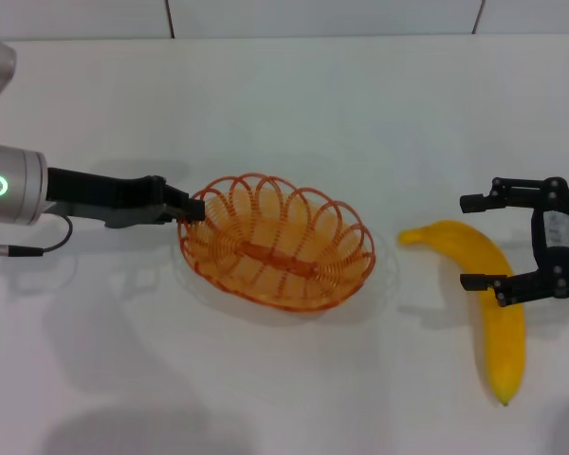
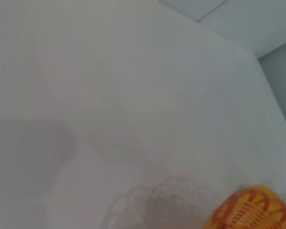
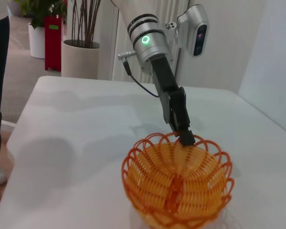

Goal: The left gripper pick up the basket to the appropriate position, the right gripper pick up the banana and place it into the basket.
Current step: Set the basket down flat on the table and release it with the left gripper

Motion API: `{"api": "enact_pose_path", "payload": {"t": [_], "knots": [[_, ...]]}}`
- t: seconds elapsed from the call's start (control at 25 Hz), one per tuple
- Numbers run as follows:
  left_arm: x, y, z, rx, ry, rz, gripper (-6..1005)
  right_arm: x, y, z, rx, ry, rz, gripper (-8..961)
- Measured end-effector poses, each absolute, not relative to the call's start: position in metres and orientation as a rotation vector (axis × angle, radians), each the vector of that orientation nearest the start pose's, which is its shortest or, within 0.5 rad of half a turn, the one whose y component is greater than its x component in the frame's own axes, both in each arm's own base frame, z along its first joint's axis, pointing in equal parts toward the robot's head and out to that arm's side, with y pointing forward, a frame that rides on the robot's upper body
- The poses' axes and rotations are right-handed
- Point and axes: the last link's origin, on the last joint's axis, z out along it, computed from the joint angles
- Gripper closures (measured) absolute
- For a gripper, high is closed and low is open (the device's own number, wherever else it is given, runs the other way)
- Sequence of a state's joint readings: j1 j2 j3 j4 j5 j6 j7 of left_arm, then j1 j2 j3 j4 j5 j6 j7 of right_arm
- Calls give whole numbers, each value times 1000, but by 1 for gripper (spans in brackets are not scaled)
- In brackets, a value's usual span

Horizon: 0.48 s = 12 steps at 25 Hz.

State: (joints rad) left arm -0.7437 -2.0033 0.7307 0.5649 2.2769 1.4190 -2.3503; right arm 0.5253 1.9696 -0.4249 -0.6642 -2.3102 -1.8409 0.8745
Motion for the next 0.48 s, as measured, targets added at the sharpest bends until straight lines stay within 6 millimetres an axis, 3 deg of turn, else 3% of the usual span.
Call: {"api": "enact_pose_path", "payload": {"t": [0.24,0.48], "knots": [[-248,377,-8,-2444,-1748,-306,889,300,297,54,-2857,-26,504,160],[-244,374,-11,-2500,-1726,-280,731,300,297,54,-2857,-28,504,162]]}}
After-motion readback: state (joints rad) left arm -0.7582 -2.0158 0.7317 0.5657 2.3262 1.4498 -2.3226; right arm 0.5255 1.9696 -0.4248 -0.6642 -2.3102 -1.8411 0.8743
